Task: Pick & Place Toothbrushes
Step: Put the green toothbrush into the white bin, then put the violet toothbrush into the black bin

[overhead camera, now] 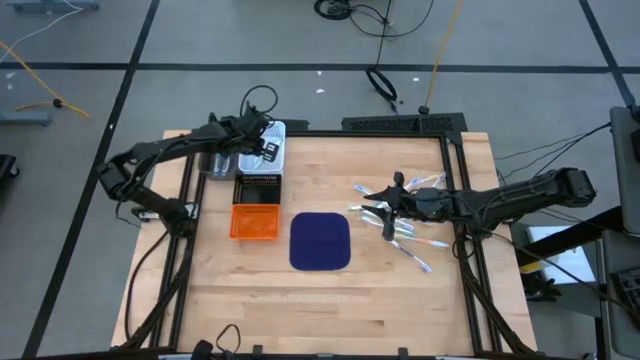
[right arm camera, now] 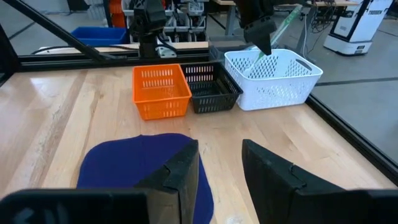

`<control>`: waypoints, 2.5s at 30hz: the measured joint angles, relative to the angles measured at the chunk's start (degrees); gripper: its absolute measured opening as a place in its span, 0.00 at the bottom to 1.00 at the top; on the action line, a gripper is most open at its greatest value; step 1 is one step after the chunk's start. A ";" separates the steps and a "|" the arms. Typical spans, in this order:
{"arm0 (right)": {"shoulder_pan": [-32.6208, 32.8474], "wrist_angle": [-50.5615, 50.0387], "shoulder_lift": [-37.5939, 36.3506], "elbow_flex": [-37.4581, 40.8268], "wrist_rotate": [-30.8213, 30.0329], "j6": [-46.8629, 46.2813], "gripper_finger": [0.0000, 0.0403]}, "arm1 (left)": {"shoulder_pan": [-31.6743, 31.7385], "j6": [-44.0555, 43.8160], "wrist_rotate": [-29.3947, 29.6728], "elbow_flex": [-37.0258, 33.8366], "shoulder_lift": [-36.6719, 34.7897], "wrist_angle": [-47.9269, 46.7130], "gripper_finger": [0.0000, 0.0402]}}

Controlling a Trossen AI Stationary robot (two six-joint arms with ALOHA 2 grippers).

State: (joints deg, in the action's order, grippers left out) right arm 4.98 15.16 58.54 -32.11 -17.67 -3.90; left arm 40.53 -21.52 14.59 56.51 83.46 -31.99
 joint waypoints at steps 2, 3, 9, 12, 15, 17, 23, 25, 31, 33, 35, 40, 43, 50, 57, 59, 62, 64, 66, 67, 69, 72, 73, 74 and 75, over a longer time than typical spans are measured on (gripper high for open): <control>0.02 0.04 0.02 0.02 0.00 0.02 0.28 | -0.02 -0.09 0.02 0.00 -0.08 0.26 0.03; 0.02 0.03 0.01 0.01 0.00 0.02 0.28 | -0.02 -0.20 0.02 0.00 -0.08 0.31 0.02; 0.02 -0.05 0.01 0.02 0.00 0.02 0.28 | -0.04 -0.22 0.67 0.00 -0.07 0.15 0.10; 0.02 -0.41 0.00 0.02 0.00 0.02 0.28 | -0.04 -0.02 0.87 0.00 -0.07 0.22 0.20; 0.02 -0.55 0.01 0.02 0.00 0.02 0.27 | -0.04 0.01 0.90 0.00 -0.07 0.38 0.29; 0.02 -0.93 0.00 0.02 0.00 0.02 0.27 | -0.04 0.22 0.90 0.00 -0.07 0.81 0.34; 0.00 -3.50 0.02 0.02 0.01 -0.37 0.27 | -0.04 1.95 0.46 0.00 -0.07 2.50 0.43; 0.01 -5.05 0.00 0.02 -0.04 -1.58 0.27 | -0.04 2.40 0.30 0.00 -0.44 3.18 0.45; -0.03 -12.02 0.00 0.02 -0.09 -4.85 0.27 | -1.48 3.80 -6.64 0.00 -2.31 8.47 0.46; -0.05 -14.99 0.00 0.02 -0.24 -6.26 0.27 | -2.58 3.84 -9.88 0.02 -3.01 11.37 0.46; -0.09 -18.55 0.00 0.02 -0.71 -7.57 0.26 | -3.98 3.82 -12.86 0.02 -3.35 13.21 0.45; -0.16 -25.43 0.00 0.02 -3.41 -11.83 0.25 | -9.04 5.95 -18.04 0.02 -3.59 17.67 0.44; -0.16 -29.19 0.00 0.02 -3.39 -14.10 0.25 | -12.63 7.54 -19.04 0.02 -3.58 19.12 0.45; -0.16 -42.37 0.00 0.02 -5.07 -20.70 0.25 | -20.82 9.82 -19.08 0.02 -3.58 20.58 0.45; -0.16 -50.92 0.00 0.02 -4.81 -25.34 0.25 | -25.82 10.27 -19.04 0.02 -3.58 23.87 0.45; -0.16 -52.78 0.00 0.02 -4.81 -26.06 0.25 | -26.78 10.26 -18.59 0.02 -3.58 24.84 0.45; -0.16 -54.44 0.11 0.02 -4.79 -27.09 0.25 | -28.19 10.27 -16.53 0.02 -3.58 25.26 0.45; -0.16 -54.50 0.44 0.02 -4.59 -27.11 0.25 | -28.94 10.27 -15.22 0.02 -3.58 25.44 0.45; -0.16 -54.47 1.07 0.02 -4.30 -27.04 0.25 | -29.57 10.37 -14.28 0.02 -3.58 25.69 0.45; -0.16 -54.50 1.62 0.02 -3.90 -27.03 0.25 | -29.77 10.47 -14.06 0.02 -3.58 25.68 0.45; -0.16 -54.43 2.80 0.19 -3.28 -26.98 0.25 | -30.16 10.53 -14.01 0.02 -3.58 25.68 0.45; -0.16 -54.12 4.14 1.37 -3.26 -27.00 0.25 | -30.59 10.53 -14.01 0.02 -3.58 25.70 0.45; -0.16 -54.14 4.40 1.88 -3.22 -27.08 0.25 | -30.73 10.53 -14.01 0.02 -3.58 25.75 0.45; -0.16 -54.04 4.65 2.36 -3.21 -27.12 0.25 | -30.88 10.56 -13.99 0.02 -3.58 25.79 0.45; -0.16 -54.02 4.79 2.85 -3.21 -27.13 0.25 | -30.93 10.68 -13.99 0.02 -3.58 25.83 0.45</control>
State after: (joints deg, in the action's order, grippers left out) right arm 4.82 -38.87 63.34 -29.26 -20.88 -31.03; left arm 9.60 -10.84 0.60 56.53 79.88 -6.16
